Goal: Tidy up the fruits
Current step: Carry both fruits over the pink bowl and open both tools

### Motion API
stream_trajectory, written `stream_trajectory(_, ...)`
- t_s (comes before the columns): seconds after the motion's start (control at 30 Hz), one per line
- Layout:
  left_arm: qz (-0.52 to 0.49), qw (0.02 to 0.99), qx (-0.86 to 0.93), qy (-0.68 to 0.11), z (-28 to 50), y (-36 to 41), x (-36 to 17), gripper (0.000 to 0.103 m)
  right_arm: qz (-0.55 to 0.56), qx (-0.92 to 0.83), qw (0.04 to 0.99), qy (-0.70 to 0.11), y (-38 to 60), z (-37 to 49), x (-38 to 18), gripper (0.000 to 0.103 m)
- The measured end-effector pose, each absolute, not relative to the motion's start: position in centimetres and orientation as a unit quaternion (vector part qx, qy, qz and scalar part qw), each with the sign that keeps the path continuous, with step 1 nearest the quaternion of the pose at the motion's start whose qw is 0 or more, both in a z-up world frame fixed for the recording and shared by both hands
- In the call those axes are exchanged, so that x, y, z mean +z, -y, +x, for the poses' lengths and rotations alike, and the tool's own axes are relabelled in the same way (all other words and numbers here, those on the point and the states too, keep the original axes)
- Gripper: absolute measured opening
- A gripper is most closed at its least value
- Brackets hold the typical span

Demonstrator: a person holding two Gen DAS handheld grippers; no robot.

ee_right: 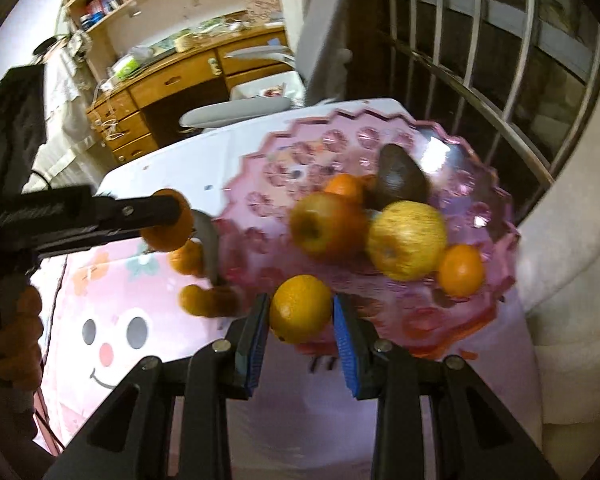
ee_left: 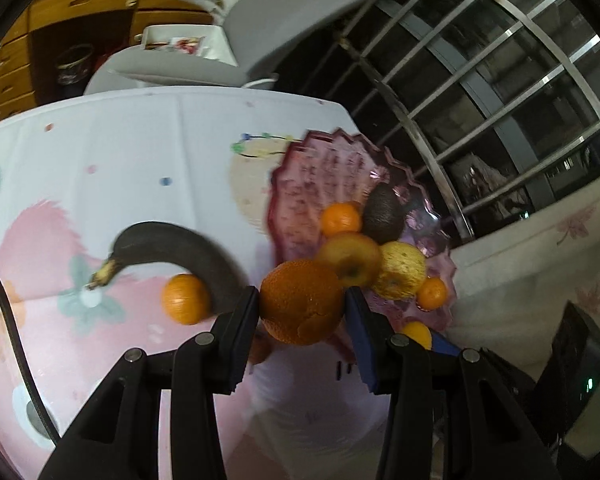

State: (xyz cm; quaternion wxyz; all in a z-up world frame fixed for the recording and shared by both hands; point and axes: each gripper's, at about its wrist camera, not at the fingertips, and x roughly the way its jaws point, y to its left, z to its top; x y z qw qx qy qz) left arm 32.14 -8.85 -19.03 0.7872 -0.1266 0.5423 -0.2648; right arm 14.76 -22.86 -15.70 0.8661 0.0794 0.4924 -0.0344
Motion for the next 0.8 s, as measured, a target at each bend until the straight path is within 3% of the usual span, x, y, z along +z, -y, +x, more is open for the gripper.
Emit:
stream_trajectory(0.3, -0.094, 0.765, -0.309, -0.558, 31.8, 13.3, -20.0, 0.043, 0.162, -0.075, 0.838, -0.515, 27.1, 14.7, -17.9, 0.033)
stream_trajectory(0.33, -0.088, 0.764, -0.309, -0.560, 31.8, 13.7, -20.1, 0.045, 0.170, -0.079, 0.836, -0.516, 27.4, 14.7, -18.0, 0.033)
stream_trajectory(0.43, -0.079, 0.764, -0.313, -0.559, 31.7, 14.2, -20.0, 0.067, 0.190, -0.081, 0.833, -0.514, 27.7, 14.6, -18.1, 0.040)
stream_trajectory(0.53, -0.076, 0.766, -0.308, -0.559, 31.8, 14.1, -20.0, 0.068, 0.193, -0.083, 0.835, -0.509, 27.8, 14.6, -18.0, 0.046)
stream_trajectory(0.8, -0.076, 0.775, -0.285, -0.559, 31.7, 12.7, -19.5, 0.074, 0.207, -0.082, 0.835, -0.503, 27.4, 14.0, -17.4, 0.047)
